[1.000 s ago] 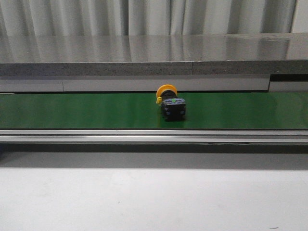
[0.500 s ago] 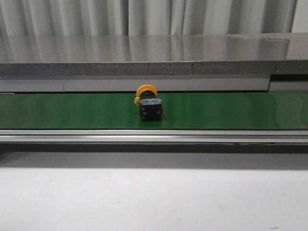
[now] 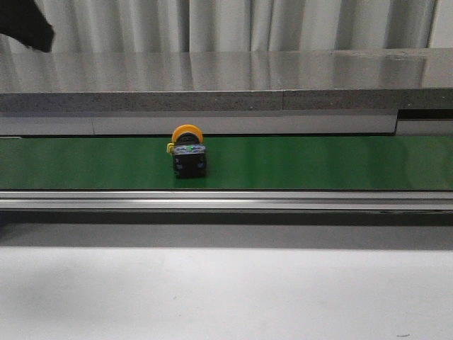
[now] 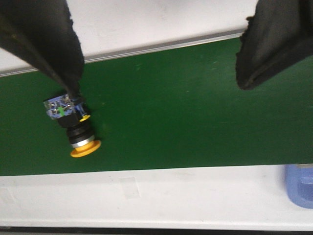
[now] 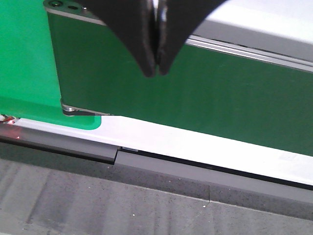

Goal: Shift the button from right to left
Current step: 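Lower the left gripper onto the button and close on its body, then lift the button with the left gripper and carry it over the blue tray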

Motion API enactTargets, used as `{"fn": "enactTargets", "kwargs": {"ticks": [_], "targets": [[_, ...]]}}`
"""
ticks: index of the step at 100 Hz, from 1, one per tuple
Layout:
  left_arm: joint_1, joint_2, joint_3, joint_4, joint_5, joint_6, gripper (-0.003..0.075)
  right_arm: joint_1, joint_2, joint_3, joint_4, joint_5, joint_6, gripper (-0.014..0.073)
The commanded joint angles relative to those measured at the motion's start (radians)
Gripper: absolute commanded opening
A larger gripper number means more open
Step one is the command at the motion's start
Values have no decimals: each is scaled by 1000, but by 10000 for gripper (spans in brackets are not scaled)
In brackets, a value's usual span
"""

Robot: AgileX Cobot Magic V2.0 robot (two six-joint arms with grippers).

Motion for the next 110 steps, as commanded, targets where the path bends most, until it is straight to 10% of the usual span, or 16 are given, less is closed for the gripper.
{"fn": "enactTargets", "kwargs": {"ticks": [1,79,110], "targets": [[-34,55,-80,-19,-68,-12,603,1,1,-27,17,-66,-8,-64],[-143,409,-241,-21,-109,-13,601,1,1,-27,17,-65,-8,-64],[-141,464,-241,218,-79,-183,568,1,1,-27,17,-65,-8,-64]]}}
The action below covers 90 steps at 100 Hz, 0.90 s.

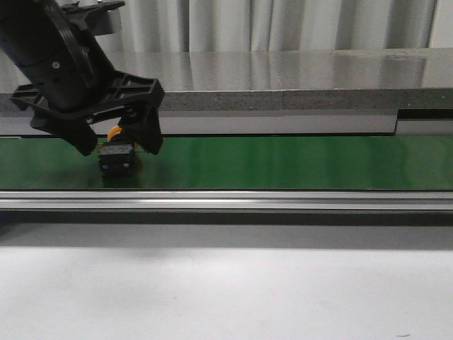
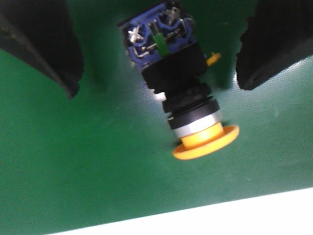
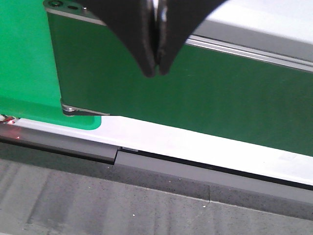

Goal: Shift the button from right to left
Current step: 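Lift the button with the left gripper and carry it over the blue tray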

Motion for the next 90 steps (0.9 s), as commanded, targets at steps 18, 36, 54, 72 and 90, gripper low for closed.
{"fn": "enactTargets", "kwargs": {"ticks": [18,36,54,72,90], "targets": [[-4,-21,-31,107,-8,-74,449,1,1,-27,17,-65,-8,-64],[-4,-23,-31,117,-6,-76,197,1,1,-27,17,-65,-8,-64],[-4,-64,-31,141,3,-76,148,1,1,-27,17,-65,-8,-64],[34,-147,-31,195,68,-76,148,1,1,-27,17,-65,-8,-64],[157,-225,-31,250,124,-76,148,1,1,-27,17,-65,-8,-64]]}}
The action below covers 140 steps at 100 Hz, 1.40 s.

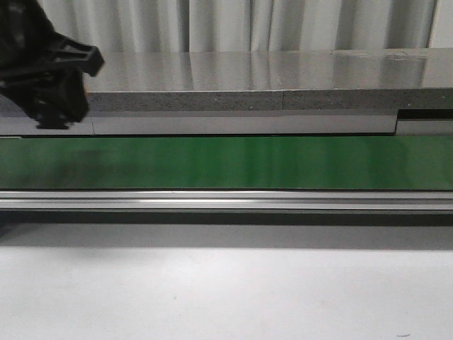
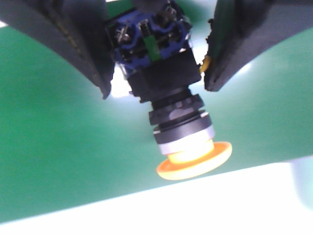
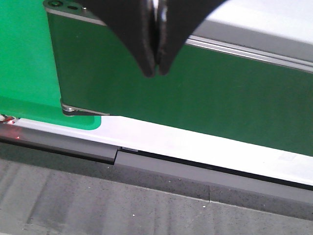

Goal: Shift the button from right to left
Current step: 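Lift the button with the left gripper and carry it over the blue tray, then lower the button into the blue tray and open the left gripper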

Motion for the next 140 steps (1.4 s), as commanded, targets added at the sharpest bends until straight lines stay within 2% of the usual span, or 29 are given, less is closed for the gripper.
{"fn": "enactTargets", "kwargs": {"ticks": [1,16,33,69,97,140], "targets": [[62,-77,-31,47,-11,-11,148,1,1,-27,17,-65,-8,-64],[179,-99,-31,104,43,-3,148,1,1,-27,17,-65,-8,-64],[295,-97,-3,136,31,14,148,1,1,-27,17,-65,-8,-64],[502,-72,20,132,-122,83,148,1,1,-27,17,-65,-8,-64],[565,52,20,127,-147,126,148,1,1,-27,17,-65,-8,-64],[569,166,20,102,-230,141,150,1,1,-27,17,-65,-8,-64]]}}
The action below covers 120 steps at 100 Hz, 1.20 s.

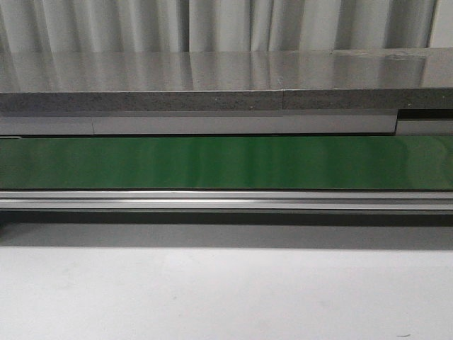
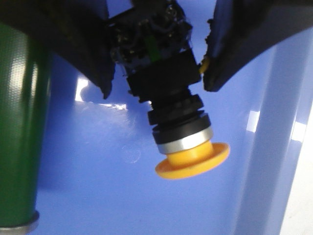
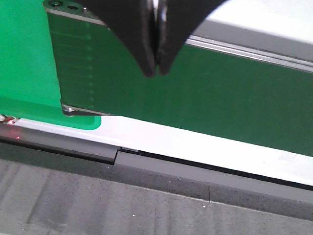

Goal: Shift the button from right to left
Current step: 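Lower the button into the blue tray and open the left gripper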

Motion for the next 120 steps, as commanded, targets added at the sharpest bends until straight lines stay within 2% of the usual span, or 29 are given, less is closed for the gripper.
{"fn": "enactTargets", "kwargs": {"ticks": [1,16,40,47,59,69,120], "targets": [[3,-35,-26,-7,-61,17,152,1,1,-27,17,-65,-8,-64],[3,-31,-26,-82,-80,85,153,1,1,-27,17,-65,-8,-64],[3,-31,-26,-87,-78,96,161,1,1,-27,17,-65,-8,-64],[3,-31,-26,-87,-78,99,211,1,1,-27,17,-65,-8,-64],[3,-30,-26,-90,-78,99,354,1,1,-27,17,-65,-8,-64],[3,-30,-26,-90,-78,99,419,1,1,-27,17,-65,-8,-64],[3,-49,-28,-81,-80,99,426,1,1,-27,17,-65,-8,-64]]}}
